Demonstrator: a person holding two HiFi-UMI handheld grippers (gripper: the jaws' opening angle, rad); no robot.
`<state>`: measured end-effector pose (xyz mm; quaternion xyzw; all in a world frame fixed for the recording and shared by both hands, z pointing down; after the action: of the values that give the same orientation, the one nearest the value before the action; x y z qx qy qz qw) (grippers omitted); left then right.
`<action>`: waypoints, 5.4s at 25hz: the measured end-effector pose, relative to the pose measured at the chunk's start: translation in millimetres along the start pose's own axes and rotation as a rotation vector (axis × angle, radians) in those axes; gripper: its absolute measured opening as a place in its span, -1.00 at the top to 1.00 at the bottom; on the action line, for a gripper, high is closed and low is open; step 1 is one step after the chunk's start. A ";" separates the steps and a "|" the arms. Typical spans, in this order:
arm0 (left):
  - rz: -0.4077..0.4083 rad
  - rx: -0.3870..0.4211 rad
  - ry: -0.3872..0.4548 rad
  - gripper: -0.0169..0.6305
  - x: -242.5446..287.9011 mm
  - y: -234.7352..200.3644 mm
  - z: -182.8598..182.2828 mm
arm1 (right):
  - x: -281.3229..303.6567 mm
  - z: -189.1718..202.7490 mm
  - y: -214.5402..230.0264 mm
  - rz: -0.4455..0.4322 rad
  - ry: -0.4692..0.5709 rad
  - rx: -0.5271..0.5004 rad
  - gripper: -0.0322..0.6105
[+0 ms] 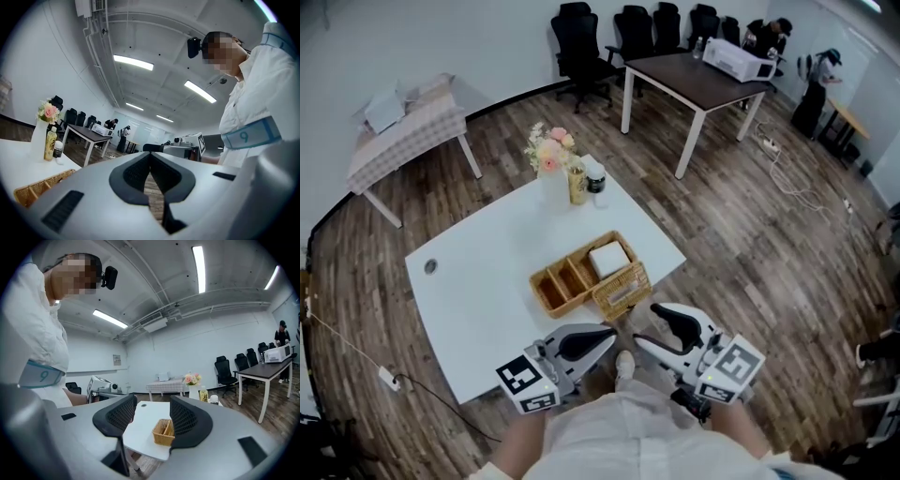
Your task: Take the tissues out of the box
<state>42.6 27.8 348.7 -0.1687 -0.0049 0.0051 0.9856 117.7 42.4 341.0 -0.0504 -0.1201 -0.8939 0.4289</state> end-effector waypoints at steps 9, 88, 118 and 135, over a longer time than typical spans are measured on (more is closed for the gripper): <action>-0.099 0.005 0.015 0.94 32.6 -48.8 -17.1 | 24.7 -19.3 68.6 -0.120 -0.040 -0.067 0.10; 0.006 -0.227 0.044 0.94 33.3 -164.0 66.1 | 237.4 224.1 204.3 -0.473 -1.238 -0.748 -0.09; -0.053 -0.194 0.011 0.94 14.6 -165.9 55.9 | 223.2 189.2 199.2 -0.372 -1.067 -0.681 0.20; -0.132 -0.099 -0.010 0.94 8.9 -170.7 15.7 | 211.8 99.1 189.9 -0.191 -0.599 -0.313 0.23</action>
<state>52.8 -127.8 420.3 -0.2163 -0.0212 -0.0593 0.9743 131.5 -206.4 510.2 -0.3642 -0.1061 -0.8831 0.2760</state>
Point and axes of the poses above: the fingertips, and each gripper's own axes: x forward along the fingers, y to its right, z out of its underside, the point moved 2 cm from there along -x, backward along the fingers, and after that the axes turned 5 degrees about -y, right-handed, at the moved point
